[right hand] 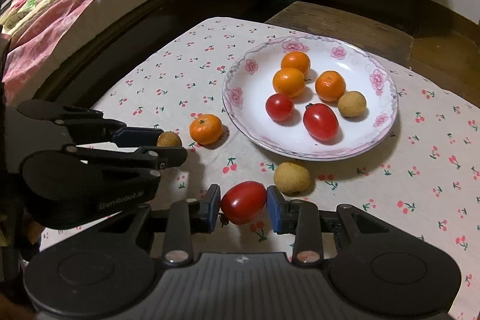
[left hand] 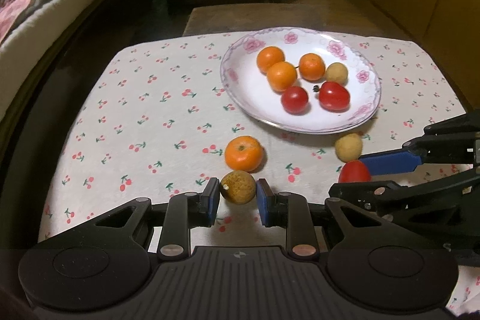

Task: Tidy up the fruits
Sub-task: 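Carry the brown fruit and the red tomato over the white plate, then open the left gripper to drop the brown fruit while the right gripper releases the tomato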

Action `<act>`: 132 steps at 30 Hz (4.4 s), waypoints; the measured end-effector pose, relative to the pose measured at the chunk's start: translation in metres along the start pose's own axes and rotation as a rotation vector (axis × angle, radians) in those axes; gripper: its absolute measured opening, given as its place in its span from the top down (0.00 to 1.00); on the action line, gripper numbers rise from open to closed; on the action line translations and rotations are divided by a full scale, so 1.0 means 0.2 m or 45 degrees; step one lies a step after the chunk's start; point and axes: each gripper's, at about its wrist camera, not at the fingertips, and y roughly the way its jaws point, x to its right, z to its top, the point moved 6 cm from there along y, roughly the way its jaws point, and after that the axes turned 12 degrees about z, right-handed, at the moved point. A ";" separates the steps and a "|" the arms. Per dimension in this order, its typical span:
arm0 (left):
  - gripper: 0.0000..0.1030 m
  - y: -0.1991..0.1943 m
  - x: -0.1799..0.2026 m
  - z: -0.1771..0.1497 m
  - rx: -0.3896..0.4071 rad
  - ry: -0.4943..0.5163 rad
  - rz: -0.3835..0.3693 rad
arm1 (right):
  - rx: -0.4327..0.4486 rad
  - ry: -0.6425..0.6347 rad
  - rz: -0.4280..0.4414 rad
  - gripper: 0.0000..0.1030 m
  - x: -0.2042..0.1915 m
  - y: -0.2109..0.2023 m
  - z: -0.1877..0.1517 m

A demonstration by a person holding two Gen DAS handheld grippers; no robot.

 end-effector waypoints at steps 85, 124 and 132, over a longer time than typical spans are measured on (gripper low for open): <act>0.69 0.11 0.19 0.41 0.051 -0.015 -0.027 | 0.131 0.166 -0.145 0.67 0.38 -0.06 0.26; 0.67 0.16 0.19 0.41 0.023 -0.057 -0.044 | 0.142 0.197 -0.155 0.66 0.41 -0.03 0.26; 0.60 0.14 0.16 0.43 0.029 -0.100 -0.055 | 0.177 0.213 -0.135 0.66 0.41 -0.05 0.28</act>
